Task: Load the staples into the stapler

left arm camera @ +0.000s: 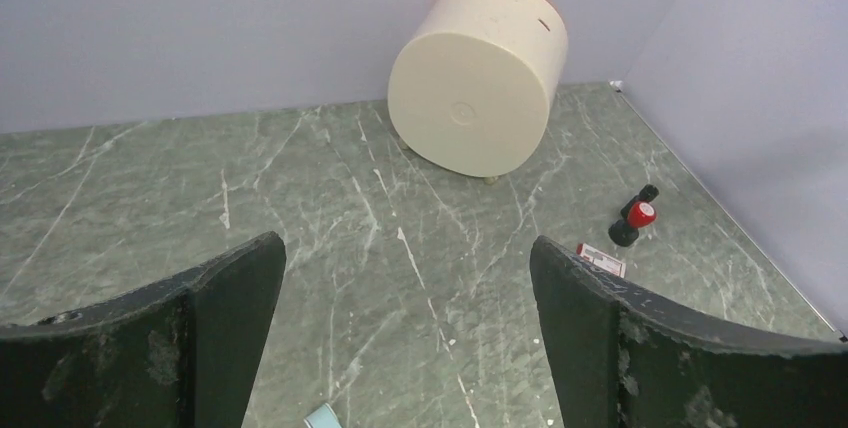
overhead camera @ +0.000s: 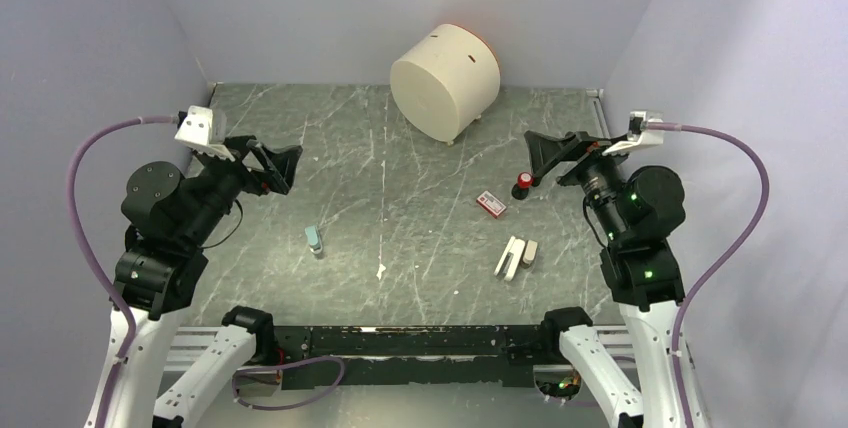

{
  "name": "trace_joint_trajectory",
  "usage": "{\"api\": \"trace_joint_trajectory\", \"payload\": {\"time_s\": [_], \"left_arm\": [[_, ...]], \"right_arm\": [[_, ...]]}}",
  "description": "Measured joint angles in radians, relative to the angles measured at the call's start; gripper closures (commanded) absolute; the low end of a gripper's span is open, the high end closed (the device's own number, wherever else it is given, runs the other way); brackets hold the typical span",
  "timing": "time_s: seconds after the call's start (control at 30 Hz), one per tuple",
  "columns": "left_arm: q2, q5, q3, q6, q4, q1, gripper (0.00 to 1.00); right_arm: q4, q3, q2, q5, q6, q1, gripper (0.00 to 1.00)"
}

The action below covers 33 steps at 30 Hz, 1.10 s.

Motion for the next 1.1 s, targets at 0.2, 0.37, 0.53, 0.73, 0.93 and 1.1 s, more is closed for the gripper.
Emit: {"api": "trace_joint_trajectory", "payload": {"time_s": [0.2, 0.37, 0.53, 0.73, 0.93, 1.1], "left_arm": [[-0.018, 0.063, -0.047, -0.005, 0.05, 0.003, 0.03], [-0.038, 0.153, -0.167, -0.052, 0.11, 0.003, 0.03], [0.003, 0.216, -0.285, -0.126, 0.159, 0.004, 0.05], [0.151, 0.311, -0.367, -0.206, 0.216, 0.005, 0.1], [0.229, 0.354, -0.439, -0.268, 0.274, 0.005, 0.08], [0.253, 0.364, -0.449, -0.301, 0.343, 0.005, 0.03]], "right_arm": [[0.018, -0.1, -0.001, 0.009, 0.059, 0.0, 0.0], [-0.026, -0.221, 0.072, 0.009, 0.127, 0.0, 0.04], [-0.079, -0.299, 0.163, 0.015, 0.171, -0.001, 0.05], [-0.149, -0.385, 0.27, 0.102, 0.236, 0.0, 0.07], [-0.146, -0.419, 0.374, 0.177, 0.273, 0.019, 0.1], [-0.047, -0.43, 0.5, 0.216, 0.3, 0.051, 0.14]]}}
